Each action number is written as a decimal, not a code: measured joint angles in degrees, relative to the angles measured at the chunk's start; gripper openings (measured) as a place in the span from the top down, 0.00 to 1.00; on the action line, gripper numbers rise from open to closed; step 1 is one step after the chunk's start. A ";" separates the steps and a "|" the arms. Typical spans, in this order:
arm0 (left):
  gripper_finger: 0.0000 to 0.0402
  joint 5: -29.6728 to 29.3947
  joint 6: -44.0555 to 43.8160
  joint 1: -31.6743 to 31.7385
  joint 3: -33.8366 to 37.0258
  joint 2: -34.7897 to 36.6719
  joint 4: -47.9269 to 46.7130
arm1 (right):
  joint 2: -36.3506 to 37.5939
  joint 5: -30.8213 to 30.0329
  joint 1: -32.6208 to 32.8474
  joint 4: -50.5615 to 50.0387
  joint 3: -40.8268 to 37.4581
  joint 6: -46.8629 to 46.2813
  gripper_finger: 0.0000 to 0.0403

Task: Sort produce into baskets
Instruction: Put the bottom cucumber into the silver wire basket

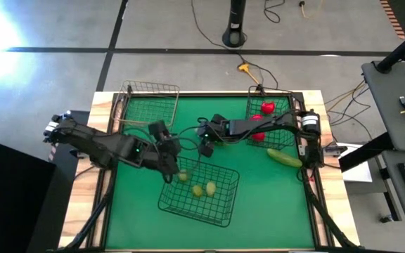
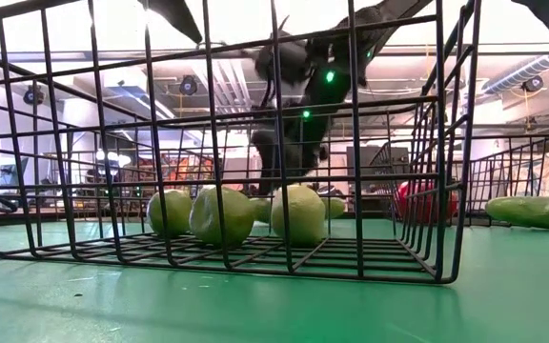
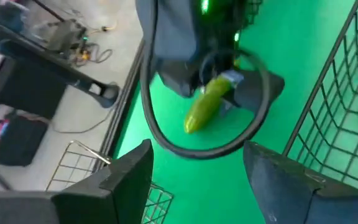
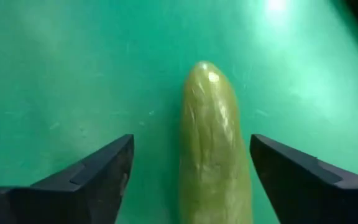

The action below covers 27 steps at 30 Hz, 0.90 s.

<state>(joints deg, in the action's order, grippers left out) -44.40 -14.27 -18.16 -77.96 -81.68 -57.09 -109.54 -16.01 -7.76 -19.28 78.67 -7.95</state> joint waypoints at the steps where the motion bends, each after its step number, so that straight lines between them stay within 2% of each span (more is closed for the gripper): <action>1: 0.42 0.97 0.83 0.56 -0.04 0.53 -0.04 | 1.08 -0.09 0.50 -0.65 0.00 -0.22 0.20; 4: 0.42 4.81 2.76 3.03 0.33 2.48 -0.45 | 5.43 -2.63 3.14 -3.42 -0.04 -1.63 0.17; 10: 0.42 18.37 9.78 12.23 2.56 5.34 3.49 | 17.09 -16.11 13.78 -5.85 -3.41 -4.17 0.19; 15: 0.42 34.25 16.87 24.64 7.98 3.75 15.77 | 26.52 -22.76 24.65 -6.08 -9.43 -8.23 0.22; 20: 0.42 46.98 21.17 33.34 14.17 -2.61 33.61 | 33.43 -22.77 33.46 -5.26 -17.56 -10.78 0.25; 23: 0.42 49.84 21.11 35.58 14.63 -7.98 41.86 | 35.49 -22.79 36.66 -4.21 -23.07 -14.36 0.26; 27: 0.42 49.92 21.32 36.33 12.11 -16.03 45.32 | 36.79 -23.01 37.67 -2.46 -28.09 -18.25 0.26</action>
<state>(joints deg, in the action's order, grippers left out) 5.52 7.05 18.17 -65.85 -97.72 -11.77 -72.75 -39.03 29.91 -21.74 50.58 -26.20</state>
